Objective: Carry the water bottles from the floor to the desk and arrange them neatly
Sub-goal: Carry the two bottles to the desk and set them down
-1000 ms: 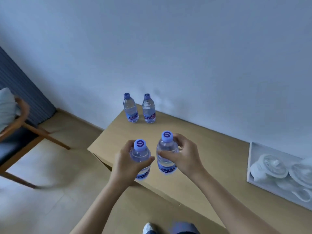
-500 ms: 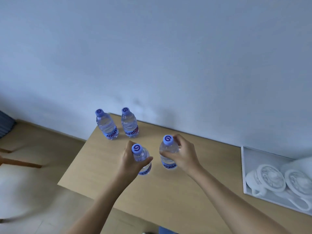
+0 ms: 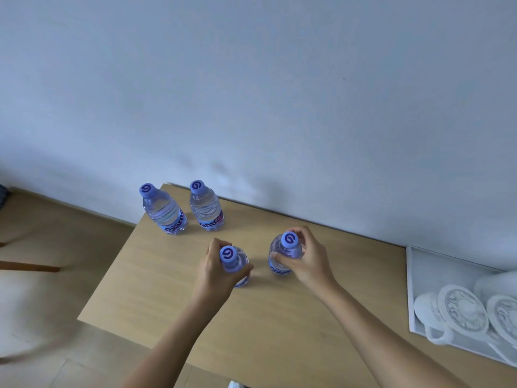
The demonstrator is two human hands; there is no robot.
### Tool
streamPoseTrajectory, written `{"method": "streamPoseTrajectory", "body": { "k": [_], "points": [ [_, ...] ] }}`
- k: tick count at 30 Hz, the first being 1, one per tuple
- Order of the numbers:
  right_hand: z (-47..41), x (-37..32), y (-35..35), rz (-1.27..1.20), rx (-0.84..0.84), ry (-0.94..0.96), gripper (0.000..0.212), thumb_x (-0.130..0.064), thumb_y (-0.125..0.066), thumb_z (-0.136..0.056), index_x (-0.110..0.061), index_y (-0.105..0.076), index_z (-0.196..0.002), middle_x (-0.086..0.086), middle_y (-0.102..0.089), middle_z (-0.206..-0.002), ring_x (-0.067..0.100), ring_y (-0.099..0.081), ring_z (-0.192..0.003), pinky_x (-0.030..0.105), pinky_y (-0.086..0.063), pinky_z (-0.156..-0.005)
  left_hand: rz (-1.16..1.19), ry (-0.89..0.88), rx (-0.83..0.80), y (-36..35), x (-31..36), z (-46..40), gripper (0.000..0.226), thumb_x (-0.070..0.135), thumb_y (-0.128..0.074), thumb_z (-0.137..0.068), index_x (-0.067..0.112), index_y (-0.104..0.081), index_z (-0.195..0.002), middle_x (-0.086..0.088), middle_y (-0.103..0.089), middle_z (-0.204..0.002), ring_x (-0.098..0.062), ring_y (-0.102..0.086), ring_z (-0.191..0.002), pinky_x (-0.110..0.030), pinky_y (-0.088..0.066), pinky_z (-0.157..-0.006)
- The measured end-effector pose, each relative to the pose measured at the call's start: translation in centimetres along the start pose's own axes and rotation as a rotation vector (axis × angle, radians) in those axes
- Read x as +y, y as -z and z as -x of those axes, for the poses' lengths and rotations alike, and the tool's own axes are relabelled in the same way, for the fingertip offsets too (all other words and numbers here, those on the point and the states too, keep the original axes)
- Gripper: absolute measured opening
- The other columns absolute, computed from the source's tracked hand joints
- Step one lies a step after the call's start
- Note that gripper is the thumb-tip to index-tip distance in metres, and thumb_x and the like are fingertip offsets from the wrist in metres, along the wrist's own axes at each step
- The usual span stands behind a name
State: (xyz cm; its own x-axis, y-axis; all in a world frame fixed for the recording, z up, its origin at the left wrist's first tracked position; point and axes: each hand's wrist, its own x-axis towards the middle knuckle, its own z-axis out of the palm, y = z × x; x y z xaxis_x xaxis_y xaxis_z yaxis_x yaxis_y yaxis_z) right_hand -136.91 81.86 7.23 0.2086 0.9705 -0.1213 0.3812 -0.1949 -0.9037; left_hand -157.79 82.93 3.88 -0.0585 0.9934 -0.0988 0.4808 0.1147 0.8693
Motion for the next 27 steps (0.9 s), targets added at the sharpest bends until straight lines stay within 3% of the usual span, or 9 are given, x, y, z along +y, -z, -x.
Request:
{"method": "streamPoseTrajectory", "body": {
  "k": [8,10,14,16,19,23,27],
  "points": [
    [0.0,0.1,-0.2,0.003,-0.06,0.001,0.043,-0.01,-0.084,-0.071,-0.023,-0.053,-0.098,-0.009,-0.062,-0.095,-0.007,-0.057,-0.083,0.004,-0.04,-0.07,-0.003,-0.017,-0.016,0.1,0.6,0.5,0.065,0.013,-0.094,-0.053,0.039,-0.047,-0.09,0.008,-0.058,-0.091,0.006,-0.057,-0.081,-0.005,-0.043,-0.063],
    [-0.1,0.0,0.0,0.008,-0.087,-0.012,0.045,-0.012,-0.085,-0.072,-0.022,-0.053,-0.102,-0.01,-0.062,-0.097,-0.007,-0.058,-0.084,0.004,-0.04,-0.071,0.023,-0.002,-0.039,0.3,0.8,0.4,0.064,0.013,-0.094,-0.055,0.036,-0.049,-0.093,0.007,-0.061,-0.092,0.0,-0.06,-0.082,-0.01,-0.047,-0.067],
    [0.2,-0.2,0.4,0.011,-0.135,-0.058,0.064,-0.019,-0.087,-0.073,-0.019,-0.051,-0.126,-0.006,-0.062,-0.115,0.008,-0.06,-0.102,0.007,-0.04,-0.079,0.064,0.003,-0.054,1.0,1.4,0.7,0.059,0.012,-0.093,-0.058,0.03,-0.054,-0.1,0.001,-0.063,-0.096,-0.019,-0.063,-0.09,-0.037,-0.056,-0.079],
    [0.5,-0.3,0.6,0.014,-0.127,-0.068,0.075,-0.02,-0.087,-0.073,-0.017,-0.047,-0.135,-0.005,-0.059,-0.127,0.01,-0.056,-0.114,0.009,-0.039,-0.085,0.074,-0.014,-0.052,1.6,1.5,0.8,0.059,0.015,-0.092,-0.061,0.026,-0.055,-0.105,0.004,-0.063,-0.1,-0.016,-0.063,-0.095,-0.031,-0.054,-0.081],
    [1.3,-0.3,1.0,0.017,-0.084,-0.073,0.079,-0.021,-0.088,-0.072,-0.017,-0.045,-0.138,-0.008,-0.054,-0.131,0.007,-0.049,-0.118,-0.001,-0.034,-0.082,0.081,-0.037,-0.049,2.4,1.9,1.1,0.06,0.017,-0.09,-0.066,0.027,-0.054,-0.113,0.01,-0.06,-0.112,-0.009,-0.058,-0.106,-0.015,-0.04,-0.084],
    [3.1,-0.8,1.4,0.034,-0.028,-0.092,0.084,-0.027,-0.087,-0.074,-0.018,-0.041,-0.143,-0.005,-0.047,-0.143,0.013,-0.043,-0.132,0.02,-0.033,-0.097,0.113,-0.051,-0.062,3.6,2.3,1.8,0.058,0.013,-0.086,-0.071,0.022,-0.054,-0.117,0.002,-0.059,-0.12,-0.012,-0.053,-0.116,-0.025,-0.036,-0.094],
    [6.1,-1.3,1.7,0.028,0.07,-0.078,0.081,-0.029,-0.085,-0.076,-0.018,-0.04,-0.143,-0.001,-0.046,-0.147,0.015,-0.043,-0.134,0.023,-0.033,-0.101,0.125,-0.095,-0.09,4.9,2.1,3.0,0.057,0.012,-0.084,-0.073,0.025,-0.051,-0.118,0.003,-0.058,-0.122,-0.013,-0.052,-0.118,-0.027,-0.036,-0.095]
  ]
}}
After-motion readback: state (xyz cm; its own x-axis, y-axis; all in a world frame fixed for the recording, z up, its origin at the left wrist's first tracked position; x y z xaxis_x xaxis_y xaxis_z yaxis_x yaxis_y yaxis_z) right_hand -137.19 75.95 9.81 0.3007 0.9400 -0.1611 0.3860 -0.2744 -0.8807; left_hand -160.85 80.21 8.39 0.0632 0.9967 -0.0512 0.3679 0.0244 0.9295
